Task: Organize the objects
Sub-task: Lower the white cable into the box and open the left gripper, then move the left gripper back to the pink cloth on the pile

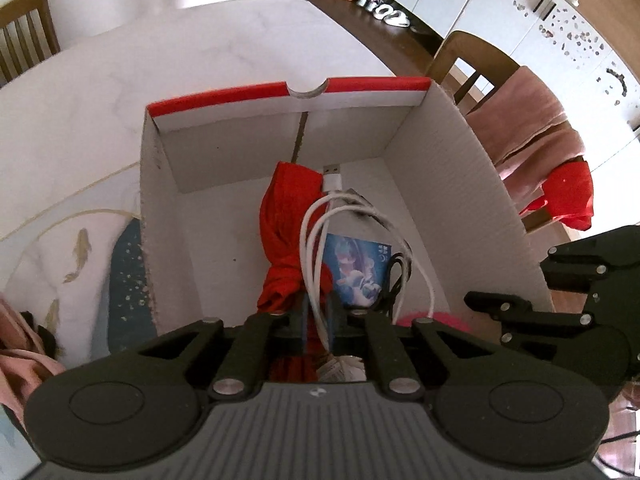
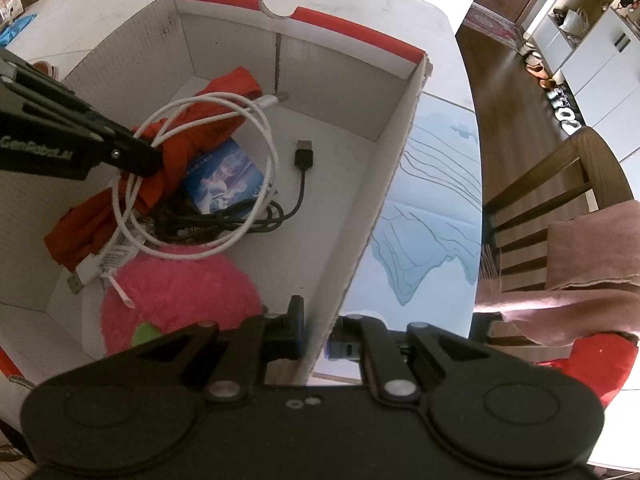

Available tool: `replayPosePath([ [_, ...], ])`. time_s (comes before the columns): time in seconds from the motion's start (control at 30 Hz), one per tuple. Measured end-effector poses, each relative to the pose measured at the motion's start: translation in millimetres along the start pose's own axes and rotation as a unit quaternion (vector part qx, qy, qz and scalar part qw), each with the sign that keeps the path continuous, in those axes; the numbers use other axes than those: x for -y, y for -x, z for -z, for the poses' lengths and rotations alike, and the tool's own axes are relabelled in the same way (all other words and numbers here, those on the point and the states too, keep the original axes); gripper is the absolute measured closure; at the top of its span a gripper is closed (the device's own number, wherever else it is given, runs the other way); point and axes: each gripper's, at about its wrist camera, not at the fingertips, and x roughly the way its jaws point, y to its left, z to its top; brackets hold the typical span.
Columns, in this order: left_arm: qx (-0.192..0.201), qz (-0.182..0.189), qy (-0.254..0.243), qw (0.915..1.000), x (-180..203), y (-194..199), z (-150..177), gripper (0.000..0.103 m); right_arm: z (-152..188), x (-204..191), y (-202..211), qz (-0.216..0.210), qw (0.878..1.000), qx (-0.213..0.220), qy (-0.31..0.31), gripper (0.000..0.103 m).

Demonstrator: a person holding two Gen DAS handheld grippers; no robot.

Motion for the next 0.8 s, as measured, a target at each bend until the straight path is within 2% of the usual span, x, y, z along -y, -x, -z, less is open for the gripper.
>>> replayPosePath([
  [0.13,0.01,0.017,0.009,0.9998,-3.4,11.2,1.1,0.077,0.2,0.2,-0.2,0.0,1.0,-0.001,0.001,0.095],
  [0.2,0.016,0.02,0.009,0.9996,-5.1,20.1,3.2,0.073,-0.3,-0.2,0.0,0.0,1.0,0.0,0.001,0.095],
  [0.27,0.024,0.029,0.01,0.9992,-7.9,32.0,7.6,0.073,-0.2,-0.1,-0.2,0.0,1.0,-0.001,0.0,0.095],
  [0.47,0.067,0.02,0.033,0.997,-33.0,80.0,21.7,0.073,0.4,0.7,-2.1,0.0,1.0,-0.001,0.002,0.095],
  [0.5,0.071,0.018,0.041,0.9965,-39.2,87.2,23.7,0.069,0.2,0.4,-2.1,0.0,1.0,-0.002,0.001,0.095],
  [0.53,0.076,0.014,0.047,0.9959,-45.5,94.2,26.6,0.055,0.1,0.3,-2.0,0.0,1.0,-0.002,0.001,0.095],
  [0.6,0.092,0.002,0.057,0.9941,-60.5,110.4,34.4,0.039,0.1,0.2,-2.0,0.001,1.0,-0.002,0.002,0.095],
  [0.73,0.101,-0.034,0.083,0.9908,-90.3,131.8,51.4,0.037,0.4,1.0,-2.1,0.001,1.0,-0.002,0.001,0.095],
  [0.8,0.1,-0.041,0.105,0.9885,-107.5,136.8,61.1,0.031,0.3,1.2,-3.6,0.0,1.0,-0.003,0.002,0.095],
])
